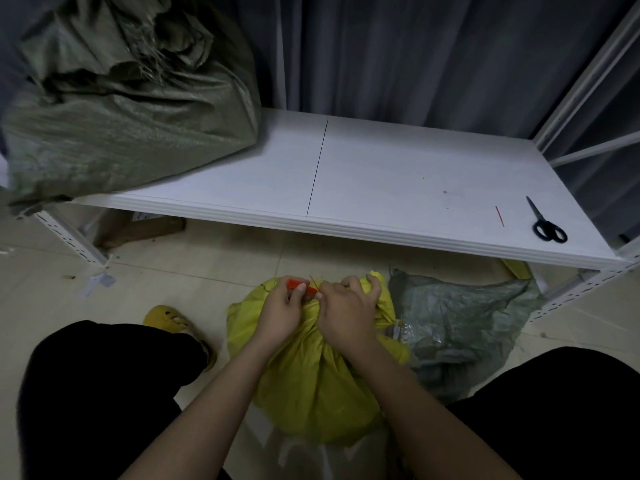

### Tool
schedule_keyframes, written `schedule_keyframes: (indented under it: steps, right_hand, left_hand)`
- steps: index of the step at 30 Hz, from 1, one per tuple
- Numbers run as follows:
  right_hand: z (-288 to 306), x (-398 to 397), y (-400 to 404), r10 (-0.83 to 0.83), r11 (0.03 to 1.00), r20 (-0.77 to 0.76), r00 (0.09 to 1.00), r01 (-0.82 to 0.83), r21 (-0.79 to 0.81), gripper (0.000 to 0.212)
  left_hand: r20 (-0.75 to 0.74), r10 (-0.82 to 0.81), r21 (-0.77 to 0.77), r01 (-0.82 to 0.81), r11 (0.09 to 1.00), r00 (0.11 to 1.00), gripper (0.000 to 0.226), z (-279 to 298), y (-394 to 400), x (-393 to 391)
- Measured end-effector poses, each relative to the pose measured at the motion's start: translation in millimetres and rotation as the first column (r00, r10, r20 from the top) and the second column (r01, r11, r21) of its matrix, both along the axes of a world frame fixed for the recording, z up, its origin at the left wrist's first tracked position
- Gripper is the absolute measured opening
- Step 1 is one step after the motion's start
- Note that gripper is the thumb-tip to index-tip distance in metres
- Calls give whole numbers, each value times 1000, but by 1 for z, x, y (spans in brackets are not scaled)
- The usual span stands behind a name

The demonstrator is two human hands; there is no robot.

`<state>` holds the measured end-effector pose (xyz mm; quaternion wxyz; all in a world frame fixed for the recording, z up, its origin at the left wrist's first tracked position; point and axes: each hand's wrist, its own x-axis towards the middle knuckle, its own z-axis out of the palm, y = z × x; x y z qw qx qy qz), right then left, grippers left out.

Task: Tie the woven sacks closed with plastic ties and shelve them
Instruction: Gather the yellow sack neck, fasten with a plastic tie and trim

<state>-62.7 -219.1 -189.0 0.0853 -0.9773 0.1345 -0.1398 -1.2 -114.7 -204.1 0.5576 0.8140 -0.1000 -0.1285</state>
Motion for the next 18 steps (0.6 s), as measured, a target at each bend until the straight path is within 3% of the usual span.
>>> schedule_keyframes:
  steps: [5,18]
  right_hand:
    - [10,0,5,28,999,-181,983,-23,30,28]
    - [19,-5,6,55,990,-245,968,-21,139,28]
  left_hand:
    - [-139,24,-147,-44,988,990,13,2,7,-1]
    - [-210,-91,-262,33,964,973,20,15,6,1]
